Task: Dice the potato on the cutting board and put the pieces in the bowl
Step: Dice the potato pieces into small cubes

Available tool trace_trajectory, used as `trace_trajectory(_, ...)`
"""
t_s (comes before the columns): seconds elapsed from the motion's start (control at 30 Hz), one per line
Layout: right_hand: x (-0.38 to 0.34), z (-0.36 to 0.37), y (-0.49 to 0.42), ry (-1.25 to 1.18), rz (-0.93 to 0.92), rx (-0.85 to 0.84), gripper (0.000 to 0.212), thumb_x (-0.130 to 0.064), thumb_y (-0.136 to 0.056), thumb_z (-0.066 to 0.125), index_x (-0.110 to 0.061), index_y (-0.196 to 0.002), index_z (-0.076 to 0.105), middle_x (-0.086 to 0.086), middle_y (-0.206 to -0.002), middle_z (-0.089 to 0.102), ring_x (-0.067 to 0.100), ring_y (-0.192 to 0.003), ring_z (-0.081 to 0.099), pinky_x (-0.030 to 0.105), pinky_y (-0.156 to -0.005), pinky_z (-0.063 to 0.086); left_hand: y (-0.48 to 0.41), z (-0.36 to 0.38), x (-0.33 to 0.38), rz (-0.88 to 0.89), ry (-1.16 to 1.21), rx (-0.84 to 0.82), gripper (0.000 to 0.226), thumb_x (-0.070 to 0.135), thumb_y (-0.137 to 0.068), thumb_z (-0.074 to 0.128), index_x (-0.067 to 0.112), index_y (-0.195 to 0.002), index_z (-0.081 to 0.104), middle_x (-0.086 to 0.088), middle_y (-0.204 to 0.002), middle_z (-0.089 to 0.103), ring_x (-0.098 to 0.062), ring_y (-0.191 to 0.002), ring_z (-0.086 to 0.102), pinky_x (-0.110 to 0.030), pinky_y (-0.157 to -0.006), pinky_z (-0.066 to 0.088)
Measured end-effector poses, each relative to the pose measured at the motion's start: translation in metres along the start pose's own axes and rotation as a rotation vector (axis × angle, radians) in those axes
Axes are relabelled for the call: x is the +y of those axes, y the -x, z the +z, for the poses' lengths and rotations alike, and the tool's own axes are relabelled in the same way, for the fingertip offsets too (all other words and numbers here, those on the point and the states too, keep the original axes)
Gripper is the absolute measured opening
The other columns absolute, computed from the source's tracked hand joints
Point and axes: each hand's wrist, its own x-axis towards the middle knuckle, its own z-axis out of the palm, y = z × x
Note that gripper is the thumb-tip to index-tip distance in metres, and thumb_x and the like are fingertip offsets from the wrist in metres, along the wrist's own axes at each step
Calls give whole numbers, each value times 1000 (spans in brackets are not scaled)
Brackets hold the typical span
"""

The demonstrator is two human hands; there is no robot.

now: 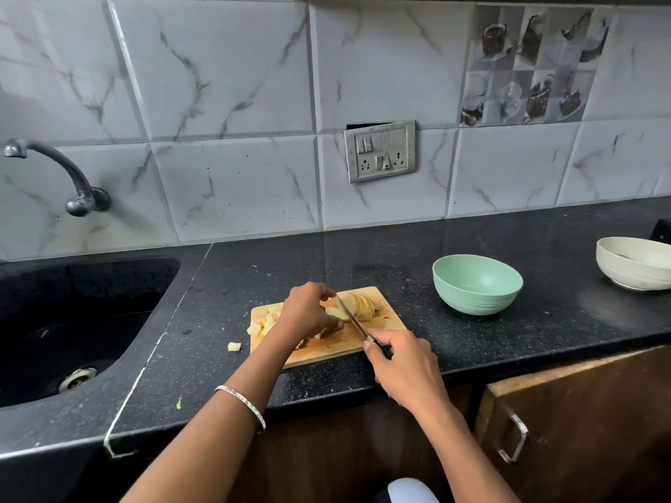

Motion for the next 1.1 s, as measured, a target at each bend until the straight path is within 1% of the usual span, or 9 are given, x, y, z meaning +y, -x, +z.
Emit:
trace_trajectory(0.1,-2,-3,3,47,-18,2,32,-46,-96,53,-41,-125,67,-3,-105,73,25,-97,67,38,-85,55,1,-1,0,9,12,18,59,24,-69,88,20,-123,64,1,-125,65,-18,-107,63,-40,-93,53)
trace_trajectory(0.17,-4,-5,5,102,-35,16,34,-46,-97,53,-42,-129,64,-2,-115,71,27,-105,65,38,-85,53,3,-1,-1,18,18,29,58,24,-69,88,22,-121,64,2,-122,66,-16,-102,64,-40,-92,54)
trace_trajectory(0.3,-12,-10,9,206,-64,19,32,-43,-99,52,-38,-127,65,2,-111,71,31,-103,64,37,-80,51,6,-1,-2,55,-31,68,45,25,-71,86,25,-112,67,4,-114,68,-15,-97,65,-39,-88,54)
trace_trajectory(0.5,-15,-10,10,227,-62,20,30,-42,-99,53,-32,-123,67,0,-105,70,30,-99,65,37,-77,51,6,-4,-2,49,-123,76,31,26,-77,82,17,-105,74,0,-101,74,-18,-94,66,-37,-87,55)
trace_trajectory(0.67,-8,-9,8,185,-51,8,33,-44,-98,53,-40,-128,64,-1,-111,71,30,-103,63,37,-79,50,3,-5,-2,24,-96,103,28,25,-71,86,18,-92,69,2,-93,71,-17,-88,66,-36,-81,54)
trace_trajectory(0.83,-4,-8,5,139,-34,2,36,-46,-98,52,-42,-134,61,-3,-111,71,26,-106,62,35,-80,49,-3,-6,0,22,-190,23,56,36,-71,86,17,-120,67,-1,-116,69,-20,-103,65,-39,-90,54)
trace_trajectory(0.93,0,-6,4,86,-8,-6,39,-51,-98,49,-42,-134,60,-1,-98,74,24,-98,66,39,-86,53,-5,-7,0,39,-235,-62,58,42,-74,83,15,-123,67,-3,-118,69,-21,-106,64,-39,-91,54)
trace_trajectory(1.0,2,-4,4,68,7,-15,38,-52,-98,48,-39,-130,62,0,-89,73,23,-91,68,40,-84,53,-5,-8,0,48,-241,-82,59,43,-75,82,14,-124,66,-3,-120,69,-21,-107,64,-39,-91,54)
trace_trajectory(1.1,1,0,6,82,13,-36,34,-51,-98,46,-37,-122,65,1,-85,71,24,-89,67,40,-81,53,-4,-9,1,40,-231,-83,63,43,-72,84,13,-125,66,-4,-119,69,-22,-107,63,-38,-91,53)
